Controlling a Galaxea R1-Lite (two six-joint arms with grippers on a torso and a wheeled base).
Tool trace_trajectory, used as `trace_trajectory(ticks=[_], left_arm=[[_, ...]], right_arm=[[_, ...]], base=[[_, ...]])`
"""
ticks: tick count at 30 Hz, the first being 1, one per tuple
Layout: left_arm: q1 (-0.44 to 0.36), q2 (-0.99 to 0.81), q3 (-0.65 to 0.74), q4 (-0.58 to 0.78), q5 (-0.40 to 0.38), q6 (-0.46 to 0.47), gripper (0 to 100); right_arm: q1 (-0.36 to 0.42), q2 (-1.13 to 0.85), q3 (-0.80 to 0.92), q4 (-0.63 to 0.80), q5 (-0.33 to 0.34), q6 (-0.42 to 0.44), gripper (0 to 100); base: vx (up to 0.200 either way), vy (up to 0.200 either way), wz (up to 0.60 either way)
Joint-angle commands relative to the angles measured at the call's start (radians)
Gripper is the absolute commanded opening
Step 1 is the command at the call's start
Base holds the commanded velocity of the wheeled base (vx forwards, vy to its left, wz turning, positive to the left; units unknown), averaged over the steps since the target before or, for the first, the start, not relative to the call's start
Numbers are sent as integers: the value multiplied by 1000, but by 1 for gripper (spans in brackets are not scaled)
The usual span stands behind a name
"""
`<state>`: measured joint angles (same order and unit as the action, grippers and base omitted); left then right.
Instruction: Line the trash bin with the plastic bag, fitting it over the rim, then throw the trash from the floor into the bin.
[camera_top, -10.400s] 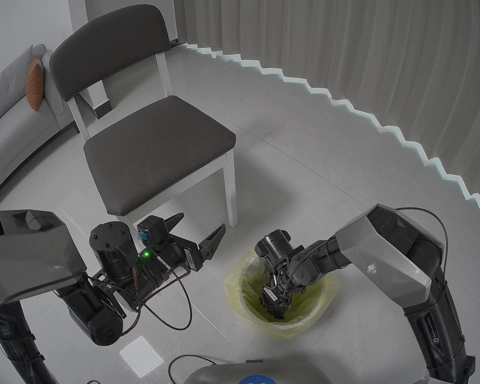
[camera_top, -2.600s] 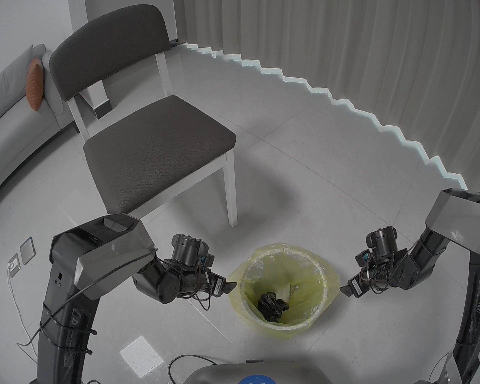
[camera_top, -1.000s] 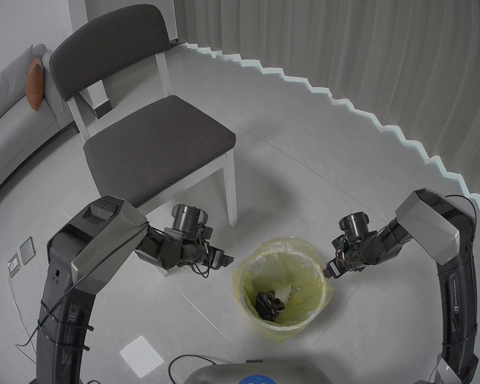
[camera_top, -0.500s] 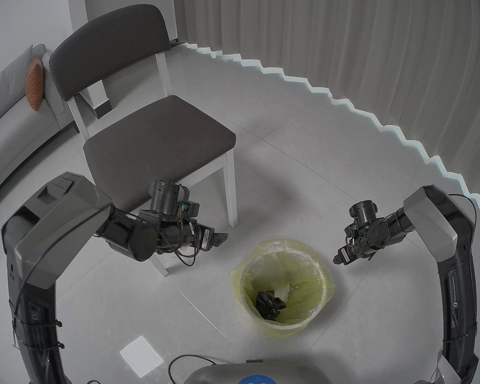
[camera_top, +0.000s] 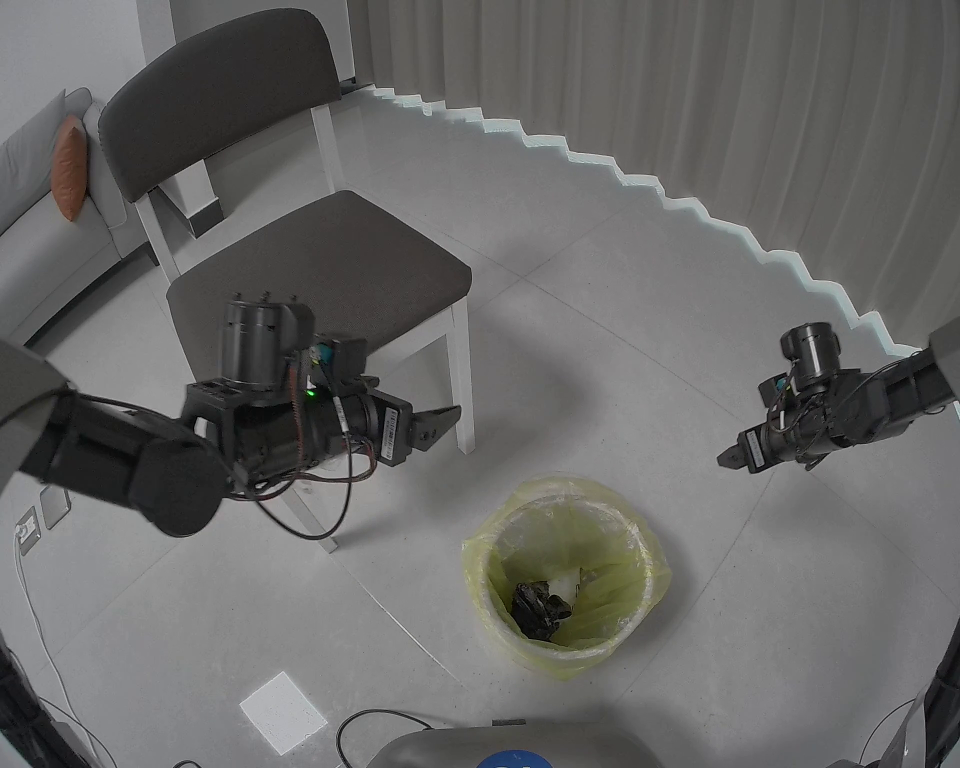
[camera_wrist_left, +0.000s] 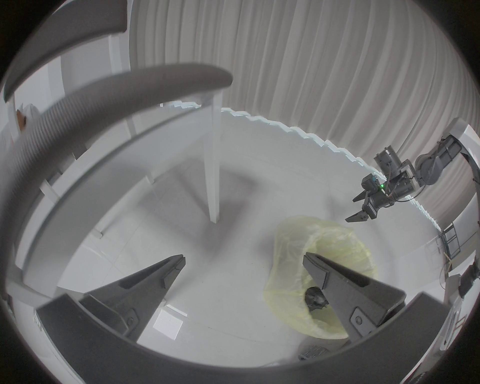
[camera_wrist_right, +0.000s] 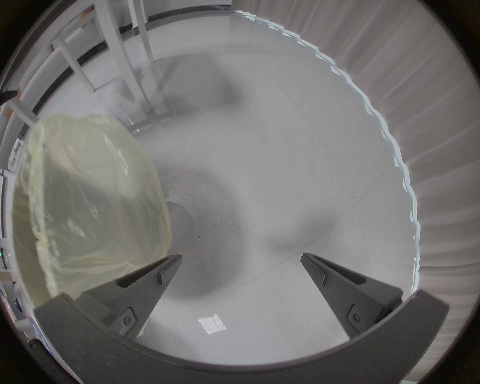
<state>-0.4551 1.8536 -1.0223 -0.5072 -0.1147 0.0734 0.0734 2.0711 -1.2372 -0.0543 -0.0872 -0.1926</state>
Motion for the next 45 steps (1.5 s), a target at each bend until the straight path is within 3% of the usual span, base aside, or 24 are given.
trace_trajectory(ticks=[1,11,21,25,29,32,38,45], left_arm=[[-36,-379,196,-36,6,5,100],[116,-631,334,-37,15,-1,100],[177,-895,481,-24,99,2,100],[200,-1039,484,102,102,3,100],[196,-1206,461,323,101,2,100],[191,-1294,456,417,101,8,100],[200,-1446,436,538,99,-1,100],[217,-1611,462,624,96,-34,100]], right_arm=[[2,-439,226,-3,24,7,100],[-17,-810,435,-4,21,74,100],[-37,-1154,594,7,27,79,100],[-37,-1312,668,8,27,93,100],[-35,-1462,726,13,27,93,100],[-26,-1565,733,70,27,93,100],[-32,-1841,708,367,26,113,100],[-60,-2050,711,519,24,151,100]], base=[[0,0,0],[0,0,0],[0,0,0],[0,0,0],[0,0,0],[0,0,0],[0,0,0],[0,0,0]])
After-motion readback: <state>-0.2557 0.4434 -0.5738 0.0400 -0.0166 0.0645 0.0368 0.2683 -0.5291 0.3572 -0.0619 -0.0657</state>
